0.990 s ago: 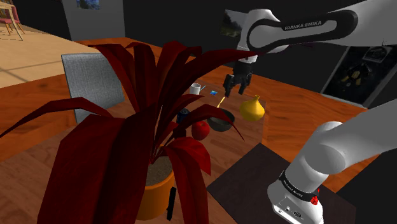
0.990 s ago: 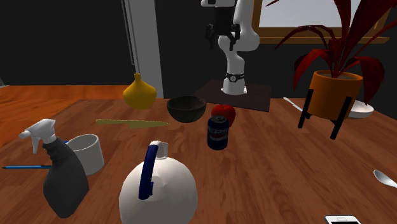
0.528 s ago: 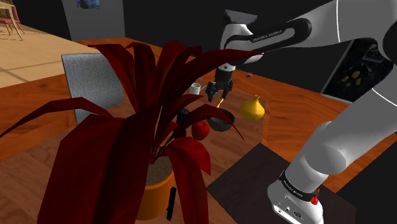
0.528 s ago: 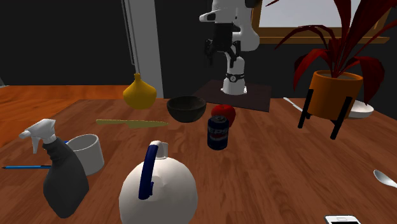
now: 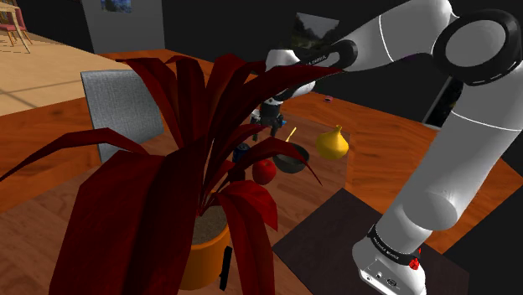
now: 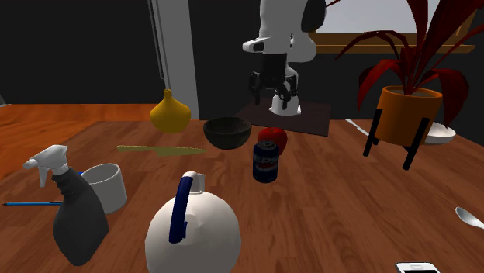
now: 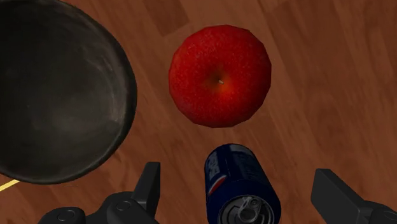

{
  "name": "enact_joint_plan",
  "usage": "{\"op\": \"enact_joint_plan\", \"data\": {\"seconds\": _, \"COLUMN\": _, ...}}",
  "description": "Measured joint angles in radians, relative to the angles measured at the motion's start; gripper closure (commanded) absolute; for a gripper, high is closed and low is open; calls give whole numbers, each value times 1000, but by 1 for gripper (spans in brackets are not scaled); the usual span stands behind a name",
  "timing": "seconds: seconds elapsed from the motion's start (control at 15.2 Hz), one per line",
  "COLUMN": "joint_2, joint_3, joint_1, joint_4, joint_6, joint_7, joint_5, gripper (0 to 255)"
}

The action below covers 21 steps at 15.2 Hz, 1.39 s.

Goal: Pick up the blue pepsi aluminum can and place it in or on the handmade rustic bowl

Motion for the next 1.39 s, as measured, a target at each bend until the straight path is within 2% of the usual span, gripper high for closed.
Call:
{"op": "enact_joint_plan", "data": {"seconds": 0.4, "joint_2": 238, "joint_3": 5, "joint_1": 15, "joint_4": 188, "joint_6": 53, "joint_7": 17, "joint_5": -21, "gripper": 0}}
{"op": "enact_joint_plan", "data": {"seconds": 0.53, "joint_2": 280, "joint_3": 6, "joint_1": 19, "joint_4": 217, "joint_6": 66, "joint_7": 21, "joint_5": -24, "gripper": 0}}
{"op": "enact_joint_plan", "data": {"seconds": 0.92, "joint_2": 340, "joint_3": 4, "joint_1": 23, "joint_4": 218, "joint_6": 126, "joint_7": 26, "joint_5": -30, "gripper": 0}}
{"op": "enact_joint_plan", "data": {"seconds": 1.39, "joint_2": 354, "joint_3": 4, "joint_1": 24, "joint_4": 218, "joint_6": 140, "joint_7": 28, "joint_5": -31, "gripper": 0}}
